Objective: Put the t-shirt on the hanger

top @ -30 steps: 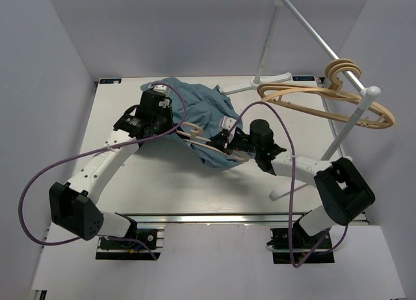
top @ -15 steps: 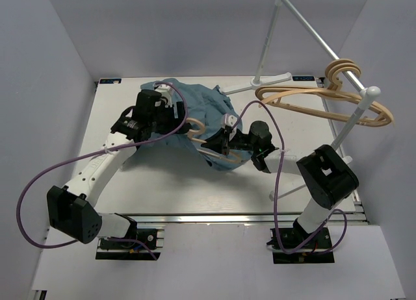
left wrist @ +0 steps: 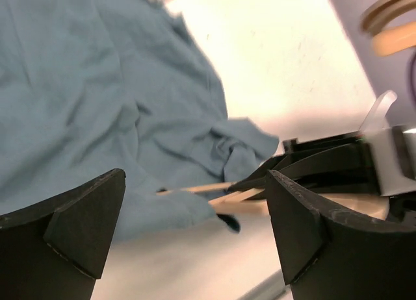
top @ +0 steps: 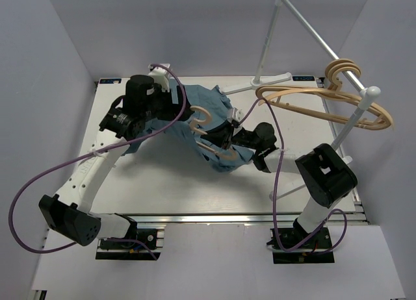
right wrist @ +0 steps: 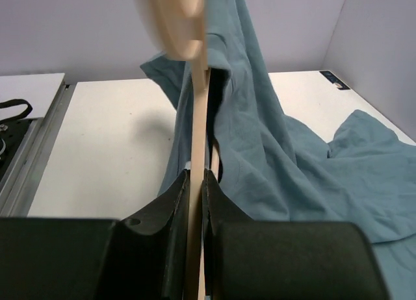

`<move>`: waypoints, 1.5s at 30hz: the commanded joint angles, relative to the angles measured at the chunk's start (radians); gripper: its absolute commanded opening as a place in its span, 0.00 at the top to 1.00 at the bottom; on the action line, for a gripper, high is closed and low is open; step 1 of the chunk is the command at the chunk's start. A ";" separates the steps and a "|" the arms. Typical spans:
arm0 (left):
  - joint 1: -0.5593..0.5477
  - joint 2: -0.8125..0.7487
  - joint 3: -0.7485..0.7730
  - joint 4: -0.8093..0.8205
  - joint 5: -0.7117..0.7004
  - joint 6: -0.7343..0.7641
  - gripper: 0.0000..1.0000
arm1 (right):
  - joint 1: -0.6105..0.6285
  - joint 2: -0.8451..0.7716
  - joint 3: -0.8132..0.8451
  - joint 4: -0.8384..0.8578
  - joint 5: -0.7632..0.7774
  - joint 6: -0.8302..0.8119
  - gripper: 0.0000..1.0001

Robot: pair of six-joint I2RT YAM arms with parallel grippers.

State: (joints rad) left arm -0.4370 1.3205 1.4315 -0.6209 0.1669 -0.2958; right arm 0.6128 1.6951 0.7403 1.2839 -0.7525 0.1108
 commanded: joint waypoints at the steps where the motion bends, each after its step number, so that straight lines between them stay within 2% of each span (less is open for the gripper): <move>1: -0.014 -0.033 0.110 0.052 0.045 0.072 0.02 | -0.007 -0.017 0.013 0.072 0.001 0.035 1.00; 5: -0.014 -0.035 0.133 0.043 0.043 0.139 0.02 | -0.022 -0.018 0.004 0.086 -0.010 0.055 1.00; 8: -0.014 -0.035 0.133 0.024 -0.086 0.171 0.02 | -0.031 -0.021 -0.001 0.089 -0.039 0.069 1.00; 10: -0.014 -0.037 0.123 0.038 -0.095 0.213 0.02 | -0.036 -0.026 0.001 0.086 -0.056 0.078 1.00; 16: -0.012 -0.009 0.144 0.073 -0.064 0.480 0.02 | -0.053 -0.074 -0.009 0.005 -0.036 0.052 1.00; 17: -0.006 -0.017 0.097 0.096 -0.012 0.577 0.02 | -0.059 -0.083 -0.012 -0.001 -0.027 0.052 1.00; 18: -0.003 -0.048 0.063 0.162 0.020 0.631 0.02 | -0.062 -0.087 -0.012 -0.020 -0.009 0.052 1.00; 21: 0.030 -0.105 -0.012 0.210 0.124 0.792 0.02 | -0.081 -0.107 0.004 -0.086 0.010 0.030 1.00; 23: 0.128 -0.142 -0.002 0.202 0.190 0.837 0.02 | -0.096 -0.126 -0.002 -0.103 0.007 0.018 1.00; 24: 0.174 -0.145 0.032 0.155 0.350 0.869 0.02 | -0.096 -0.132 -0.004 -0.116 0.004 0.000 1.00; 26: 0.245 -0.118 0.070 0.080 0.474 0.988 0.02 | -0.096 -0.153 0.010 -0.199 -0.004 -0.059 1.00; 28: 0.245 -0.064 0.148 -0.089 0.542 1.069 0.02 | -0.096 -0.166 0.027 -0.236 -0.005 -0.077 1.00; 29: 0.247 0.012 0.211 -0.217 0.569 1.149 0.02 | -0.096 -0.167 0.037 -0.260 -0.001 -0.095 1.00; 30: 0.247 0.054 0.211 -0.282 0.569 1.182 0.02 | -0.096 -0.170 0.044 -0.265 -0.002 -0.097 1.00; 31: 0.247 0.098 0.296 -0.363 0.613 1.217 0.02 | -0.096 -0.170 0.051 -0.271 0.001 -0.102 1.00; 32: 0.247 0.142 0.349 -0.447 0.634 1.318 0.02 | -0.096 -0.170 0.057 -0.279 -0.001 -0.105 1.00; 33: 0.250 0.220 0.439 -0.628 0.695 1.386 0.02 | -0.096 -0.169 0.071 -0.291 -0.016 -0.106 1.00; 34: 0.253 0.253 0.461 -0.698 0.704 1.496 0.02 | -0.096 -0.167 0.077 -0.300 -0.022 -0.108 1.00; 37: 0.247 0.332 0.468 -0.766 0.691 1.521 0.02 | -0.096 -0.161 0.103 -0.327 -0.039 -0.108 1.00; 44: 0.247 0.295 0.334 -0.771 0.715 1.586 0.02 | -0.093 -0.176 0.132 -0.377 -0.036 -0.108 1.00; 45: 0.245 0.296 0.325 -0.770 0.724 1.586 0.05 | -0.088 -0.175 0.137 -0.385 -0.034 -0.108 1.00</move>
State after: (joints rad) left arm -0.1886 1.6962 1.7699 -1.2949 0.8078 1.2205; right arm 0.5182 1.5600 0.8215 0.8783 -0.7853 0.0170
